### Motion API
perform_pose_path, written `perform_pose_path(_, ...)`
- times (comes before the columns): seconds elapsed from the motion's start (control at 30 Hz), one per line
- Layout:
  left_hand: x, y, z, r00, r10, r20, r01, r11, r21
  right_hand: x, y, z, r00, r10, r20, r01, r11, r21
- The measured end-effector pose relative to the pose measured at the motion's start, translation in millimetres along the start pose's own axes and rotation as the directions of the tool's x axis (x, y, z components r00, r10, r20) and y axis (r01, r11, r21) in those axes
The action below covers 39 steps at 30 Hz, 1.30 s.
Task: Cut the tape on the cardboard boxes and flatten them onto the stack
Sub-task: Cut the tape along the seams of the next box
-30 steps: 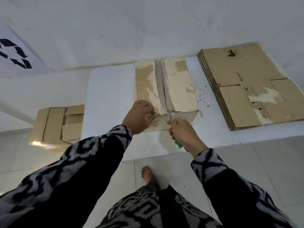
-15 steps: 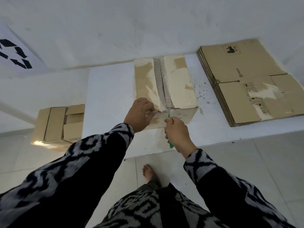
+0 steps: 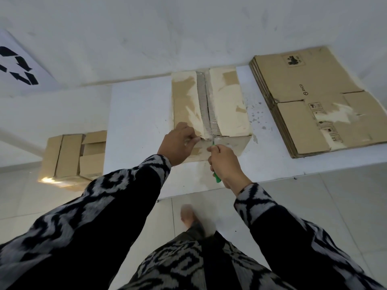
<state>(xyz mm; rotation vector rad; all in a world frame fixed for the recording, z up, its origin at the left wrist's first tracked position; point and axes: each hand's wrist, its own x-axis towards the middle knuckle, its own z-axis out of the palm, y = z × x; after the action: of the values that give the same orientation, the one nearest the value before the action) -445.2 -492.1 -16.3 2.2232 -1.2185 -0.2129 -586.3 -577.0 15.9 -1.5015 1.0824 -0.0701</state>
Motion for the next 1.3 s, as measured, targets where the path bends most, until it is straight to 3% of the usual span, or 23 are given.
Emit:
perform_pose_path(0.8,0.8,4.4,6.7,0.998,-0.043,-0.035,0.040,0.997,-0.067,1.9,0.1,2.5,0.999,-0.010,-0.041,0.008,0.999,-0.053)
perform_pose_path(0.97,2.6,7.1,3.9,0.998,-0.055,-0.013,0.054,0.996,-0.067,12.5,-8.2,0.9,0.999,0.041,-0.028,-0.039,0.998,0.056)
perform_pose_path(1.3,5.8,13.3,1.0,0.991,-0.133,0.011,0.134,0.984,-0.115,13.1,-9.9,-1.0,1.000,0.019,0.003,-0.019,0.997,0.071)
